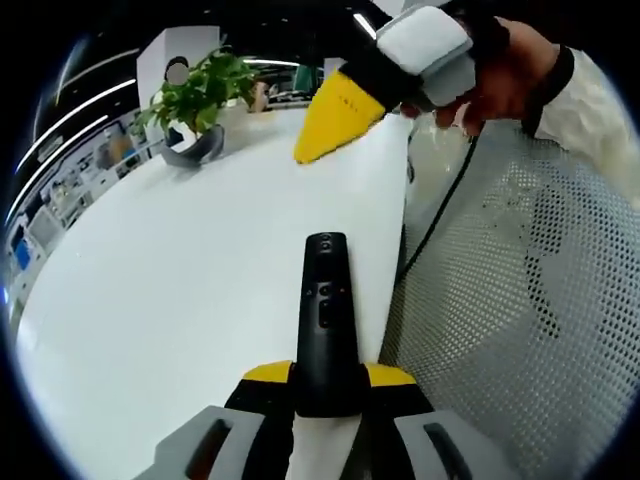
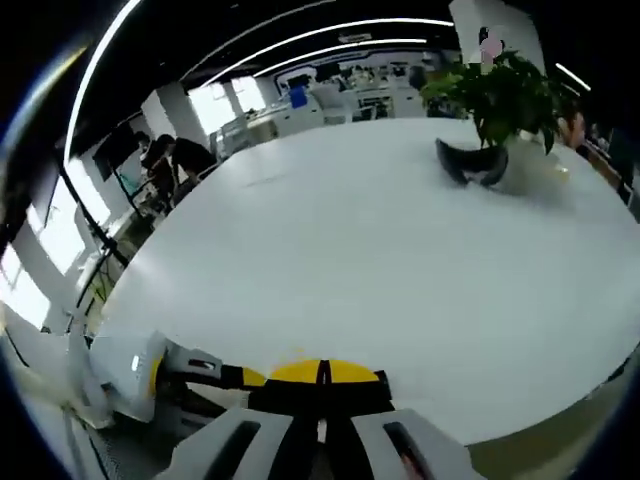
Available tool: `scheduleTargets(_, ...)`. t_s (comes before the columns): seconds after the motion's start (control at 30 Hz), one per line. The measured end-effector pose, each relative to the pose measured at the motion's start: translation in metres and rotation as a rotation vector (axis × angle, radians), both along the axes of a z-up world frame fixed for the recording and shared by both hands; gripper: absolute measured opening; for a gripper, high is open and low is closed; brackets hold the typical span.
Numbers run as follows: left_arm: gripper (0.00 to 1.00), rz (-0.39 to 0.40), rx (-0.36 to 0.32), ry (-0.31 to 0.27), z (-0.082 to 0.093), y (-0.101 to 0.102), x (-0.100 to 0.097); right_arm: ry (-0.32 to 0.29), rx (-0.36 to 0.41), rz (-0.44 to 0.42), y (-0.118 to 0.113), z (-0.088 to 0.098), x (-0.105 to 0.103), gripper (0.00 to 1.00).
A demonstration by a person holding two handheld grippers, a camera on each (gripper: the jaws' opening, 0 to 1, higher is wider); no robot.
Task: Press the specified remote control buttons in sequence, fully releasing each button before pressing the next.
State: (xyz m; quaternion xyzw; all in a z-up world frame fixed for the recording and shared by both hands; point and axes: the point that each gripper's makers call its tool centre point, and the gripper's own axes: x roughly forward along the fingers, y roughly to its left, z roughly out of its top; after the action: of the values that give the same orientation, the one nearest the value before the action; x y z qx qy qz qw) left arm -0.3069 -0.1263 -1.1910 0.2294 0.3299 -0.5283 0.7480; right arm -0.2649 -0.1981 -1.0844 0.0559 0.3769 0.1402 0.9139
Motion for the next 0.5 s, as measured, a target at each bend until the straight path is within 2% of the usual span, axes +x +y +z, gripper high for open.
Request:
scheduleTargets(0.03, 0.24, 0.007, -0.001, 0.000, 0.000, 0.000, 0.002, -0.051, -0.003, -0.026, -0.006, 0.005, 0.003, 0.00)
scheduleTargets(0.1, 0.24, 0.005, 0.001, 0.004, 0.000, 0.001, 0.004, -0.111, -0.013, -0.070, -0.016, 0.010, 0.005, 0.00)
scheduleTargets(0.2, 0.24, -0.008, 0.001, 0.004, -0.001, 0.002, 0.005, -0.114, -0.009, -0.093, -0.020, 0.008, 0.002, 0.00)
scheduleTargets(0.27, 0.24, -0.011, 0.002, 0.003, 0.000, 0.002, 0.008, -0.168, -0.016, -0.097, -0.020, 0.015, 0.005, 0.00)
scheduleTargets(0.33, 0.24, -0.015, 0.006, 0.002, 0.000, 0.004, 0.009, -0.230, -0.072, -0.099, -0.023, 0.020, 0.010, 0.06)
scheduleTargets(0.5, 0.24, -0.027, -0.002, 0.000, 0.000, 0.004, 0.016, -0.232, -0.119, -0.097, -0.024, 0.016, 0.012, 0.18)
